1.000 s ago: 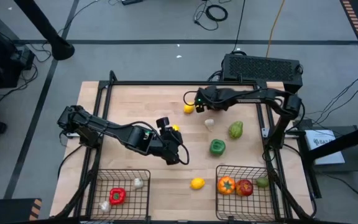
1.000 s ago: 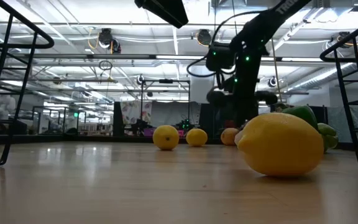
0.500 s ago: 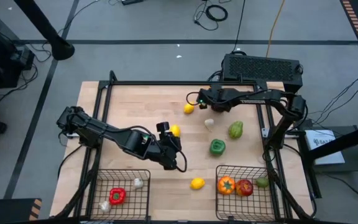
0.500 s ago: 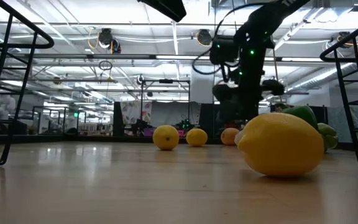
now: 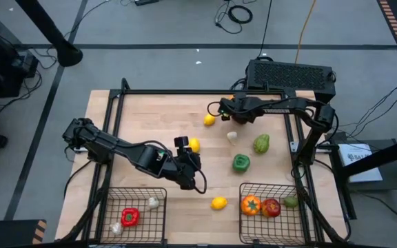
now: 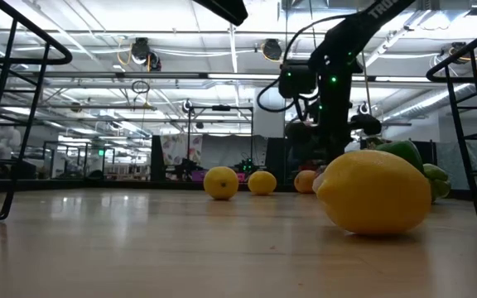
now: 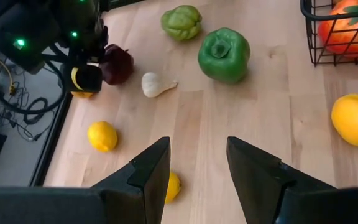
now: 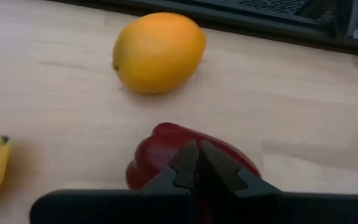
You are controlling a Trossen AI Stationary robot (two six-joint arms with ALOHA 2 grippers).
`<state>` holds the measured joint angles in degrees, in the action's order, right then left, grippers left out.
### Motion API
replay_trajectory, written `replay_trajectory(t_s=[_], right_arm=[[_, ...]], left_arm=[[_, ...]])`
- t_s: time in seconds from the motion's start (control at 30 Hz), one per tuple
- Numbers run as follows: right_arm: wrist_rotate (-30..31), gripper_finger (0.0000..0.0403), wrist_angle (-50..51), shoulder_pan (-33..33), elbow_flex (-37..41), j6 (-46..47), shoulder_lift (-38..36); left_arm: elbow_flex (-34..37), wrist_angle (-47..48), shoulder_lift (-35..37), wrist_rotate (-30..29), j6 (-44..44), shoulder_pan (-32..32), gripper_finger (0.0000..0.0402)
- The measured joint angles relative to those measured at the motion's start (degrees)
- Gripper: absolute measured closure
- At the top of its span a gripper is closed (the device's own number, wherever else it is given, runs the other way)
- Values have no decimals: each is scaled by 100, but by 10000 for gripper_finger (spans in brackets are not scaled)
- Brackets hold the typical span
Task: Sort produce into baskets
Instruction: Put the red apple into the right black wire basket
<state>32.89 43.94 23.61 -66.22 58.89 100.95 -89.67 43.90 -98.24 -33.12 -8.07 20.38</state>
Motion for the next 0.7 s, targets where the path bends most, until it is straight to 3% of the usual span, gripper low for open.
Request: replay_trajectory(t_s=[0.37, 0.7], right_arm=[[-323, 392, 147, -213, 0, 15, -2], [-155, 392, 125, -674, 0, 51, -112]], left_arm=[[0, -13, 0, 0, 136, 0, 236], [0, -15, 0, -2, 135, 0, 236]])
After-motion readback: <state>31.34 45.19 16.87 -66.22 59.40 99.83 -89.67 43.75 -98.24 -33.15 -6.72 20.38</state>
